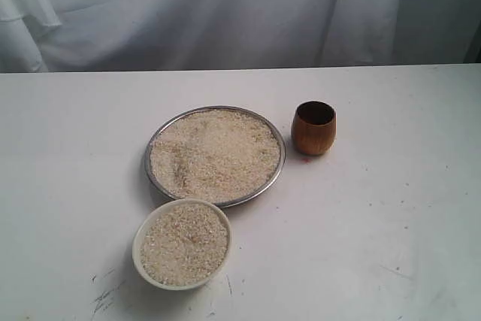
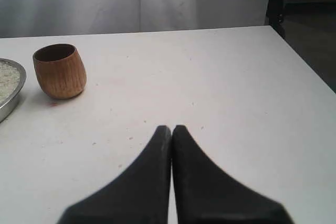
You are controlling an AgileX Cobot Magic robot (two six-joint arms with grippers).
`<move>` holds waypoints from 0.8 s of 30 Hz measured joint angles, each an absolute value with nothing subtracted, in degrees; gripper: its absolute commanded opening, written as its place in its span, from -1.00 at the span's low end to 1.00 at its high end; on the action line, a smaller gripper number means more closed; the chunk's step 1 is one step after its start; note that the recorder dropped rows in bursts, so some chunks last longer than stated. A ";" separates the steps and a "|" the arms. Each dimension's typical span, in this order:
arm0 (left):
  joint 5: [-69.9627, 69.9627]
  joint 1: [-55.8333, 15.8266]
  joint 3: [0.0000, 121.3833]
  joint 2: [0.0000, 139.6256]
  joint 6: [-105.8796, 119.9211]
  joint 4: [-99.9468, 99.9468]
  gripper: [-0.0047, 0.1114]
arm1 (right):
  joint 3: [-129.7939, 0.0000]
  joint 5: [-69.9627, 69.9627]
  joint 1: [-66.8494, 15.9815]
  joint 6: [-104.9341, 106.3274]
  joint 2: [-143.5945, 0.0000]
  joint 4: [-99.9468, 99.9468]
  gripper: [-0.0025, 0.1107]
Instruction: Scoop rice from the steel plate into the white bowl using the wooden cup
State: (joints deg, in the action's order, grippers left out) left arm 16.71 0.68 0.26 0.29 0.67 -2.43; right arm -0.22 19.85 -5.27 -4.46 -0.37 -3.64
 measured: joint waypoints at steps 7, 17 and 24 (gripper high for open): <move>16.71 0.68 0.26 0.29 0.67 -2.43 -0.92 | -0.22 19.85 -5.27 -4.46 -0.37 -3.64 -0.96; 16.71 0.68 0.26 0.29 0.67 -2.43 -0.92 | -0.22 6.27 -5.27 -4.46 -0.37 -3.64 -0.96; 16.71 0.68 0.26 0.29 0.67 -2.43 -0.92 | -0.22 -1.30 -5.27 -4.46 -0.37 -3.64 -0.96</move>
